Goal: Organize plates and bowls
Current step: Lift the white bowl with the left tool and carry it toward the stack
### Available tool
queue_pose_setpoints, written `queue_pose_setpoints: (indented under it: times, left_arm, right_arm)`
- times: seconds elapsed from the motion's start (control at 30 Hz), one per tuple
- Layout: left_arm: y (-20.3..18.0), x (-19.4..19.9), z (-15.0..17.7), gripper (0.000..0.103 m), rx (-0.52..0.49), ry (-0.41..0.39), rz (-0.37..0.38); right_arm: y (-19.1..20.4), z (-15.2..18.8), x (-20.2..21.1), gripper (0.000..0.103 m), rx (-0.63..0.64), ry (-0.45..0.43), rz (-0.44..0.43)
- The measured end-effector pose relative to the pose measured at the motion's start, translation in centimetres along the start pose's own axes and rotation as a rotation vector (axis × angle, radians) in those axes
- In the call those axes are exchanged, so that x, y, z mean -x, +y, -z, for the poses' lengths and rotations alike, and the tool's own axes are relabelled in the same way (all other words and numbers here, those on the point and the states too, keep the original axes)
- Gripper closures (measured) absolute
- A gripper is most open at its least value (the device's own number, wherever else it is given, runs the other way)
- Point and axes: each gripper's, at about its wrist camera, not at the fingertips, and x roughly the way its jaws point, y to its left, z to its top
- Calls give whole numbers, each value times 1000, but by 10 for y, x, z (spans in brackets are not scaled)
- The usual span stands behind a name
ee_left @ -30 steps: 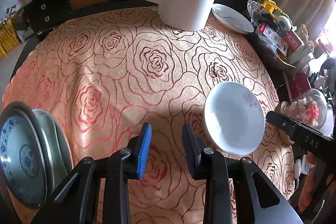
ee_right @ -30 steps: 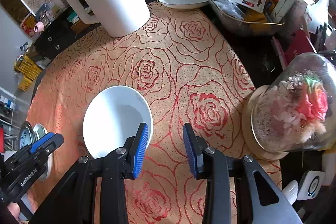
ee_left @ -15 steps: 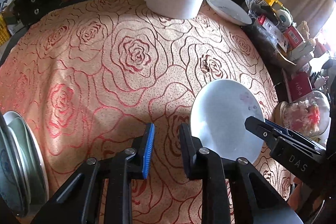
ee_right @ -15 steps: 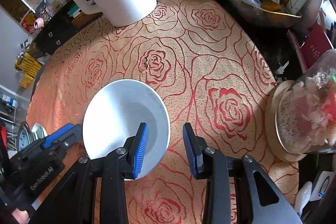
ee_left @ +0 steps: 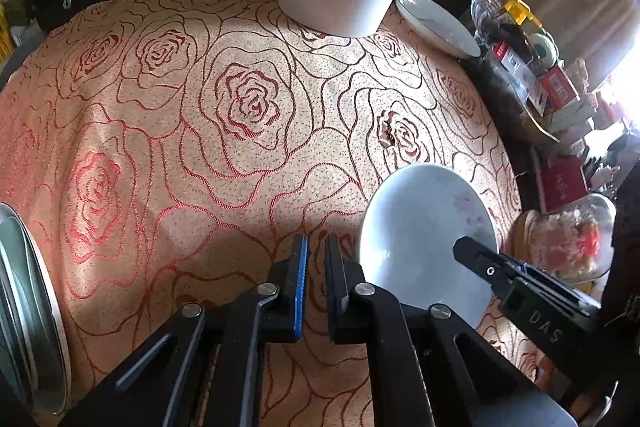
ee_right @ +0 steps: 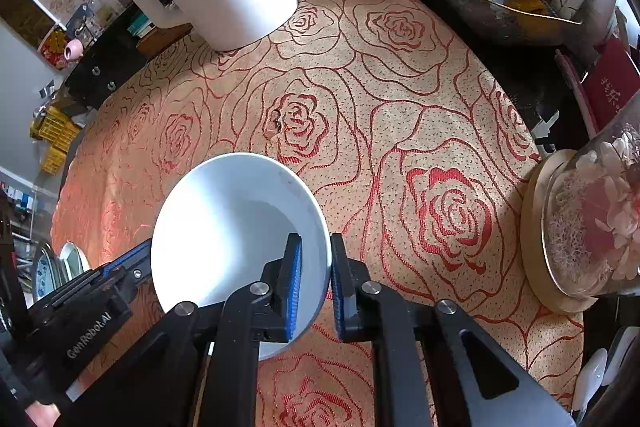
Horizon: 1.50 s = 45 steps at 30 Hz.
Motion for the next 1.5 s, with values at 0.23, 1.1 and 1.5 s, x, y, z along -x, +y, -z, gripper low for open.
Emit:
queue_pose_setpoints:
  times: [0.23, 1.1, 1.5]
  left_arm:
    - [-3, 2, -2, 98, -5, -4, 34]
    - [-22, -9, 1, 81, -67, 13, 20]
    - [-29, -26, 3, 75, -110, 17, -37]
  right_arm:
    - [0, 0, -1, 0, -1, 9, -6]
    - [-2, 1, -5, 0, -10, 29, -14]
    - [0, 1, -17, 0, 9, 27, -27]
